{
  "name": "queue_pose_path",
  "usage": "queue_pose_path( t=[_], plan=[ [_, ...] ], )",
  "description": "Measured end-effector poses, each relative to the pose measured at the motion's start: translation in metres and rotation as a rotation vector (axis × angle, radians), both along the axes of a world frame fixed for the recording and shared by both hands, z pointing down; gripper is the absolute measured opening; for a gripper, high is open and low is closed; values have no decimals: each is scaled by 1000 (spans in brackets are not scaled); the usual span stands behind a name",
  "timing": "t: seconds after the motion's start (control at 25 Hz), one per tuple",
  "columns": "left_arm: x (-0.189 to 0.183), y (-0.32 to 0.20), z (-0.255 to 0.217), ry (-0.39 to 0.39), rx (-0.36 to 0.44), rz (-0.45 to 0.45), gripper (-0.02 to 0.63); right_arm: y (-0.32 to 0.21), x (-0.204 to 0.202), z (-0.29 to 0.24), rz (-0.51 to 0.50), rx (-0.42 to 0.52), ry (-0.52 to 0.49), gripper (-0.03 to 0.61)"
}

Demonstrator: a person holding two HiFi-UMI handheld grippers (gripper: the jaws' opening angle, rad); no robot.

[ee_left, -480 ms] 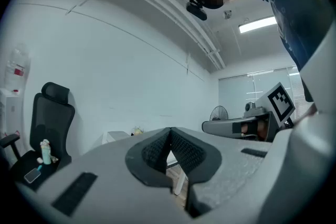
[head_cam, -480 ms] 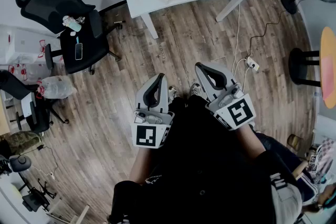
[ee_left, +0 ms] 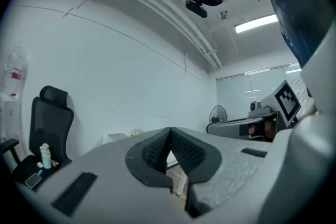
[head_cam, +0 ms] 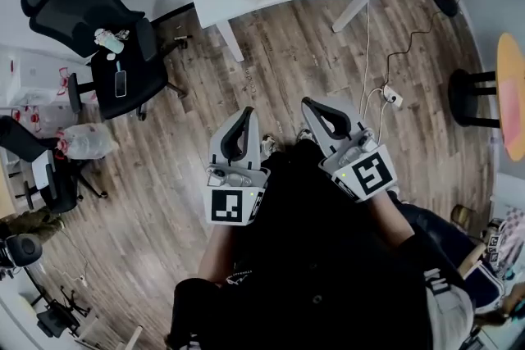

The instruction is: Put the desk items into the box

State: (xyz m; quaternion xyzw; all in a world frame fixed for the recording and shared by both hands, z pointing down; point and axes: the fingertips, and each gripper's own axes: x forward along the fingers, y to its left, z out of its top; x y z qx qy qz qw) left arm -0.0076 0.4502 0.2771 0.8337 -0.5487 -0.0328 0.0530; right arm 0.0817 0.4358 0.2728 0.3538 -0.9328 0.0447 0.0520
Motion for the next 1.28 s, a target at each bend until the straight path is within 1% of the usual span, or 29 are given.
queue_pose_path(
  t=[0.16,0.32,0.4,0.48,0.6,0.68,0.8,0.96,1.04,1.28],
  plan=[
    [-10,13,-2,27,9,-10,8,7,-5,0,14,13,-7,-2],
    [-21,15,1,10,-9,-41,8,8,-11,1,22,-3,-13,-2],
    [-25,14,2,14,-18,-55,8,5,-13,-1,20,8,-27,-2],
    [-25,10,4,16,-18,-61,8,-1,-12,1,31,20,-31,-2],
    [-17,-1,5,-3,-13,-53,8,-13,-7,8,47,-4,-33,-2],
    [-11,-15,4,-14,-7,-44,8,-28,-4,9,53,-5,-39,-2],
    [-1,-41,2,-8,-9,-53,8,-59,1,10,55,-4,-64,-2],
    [8,-84,6,-1,-38,-93,8,-108,-3,6,-17,17,-101,-2],
    [14,-109,6,-10,-54,-110,8,-131,-2,7,-54,-4,-94,-2],
    [32,-192,0,-41,-43,-154,8,-213,19,6,-104,-16,-103,-2]
  ],
)
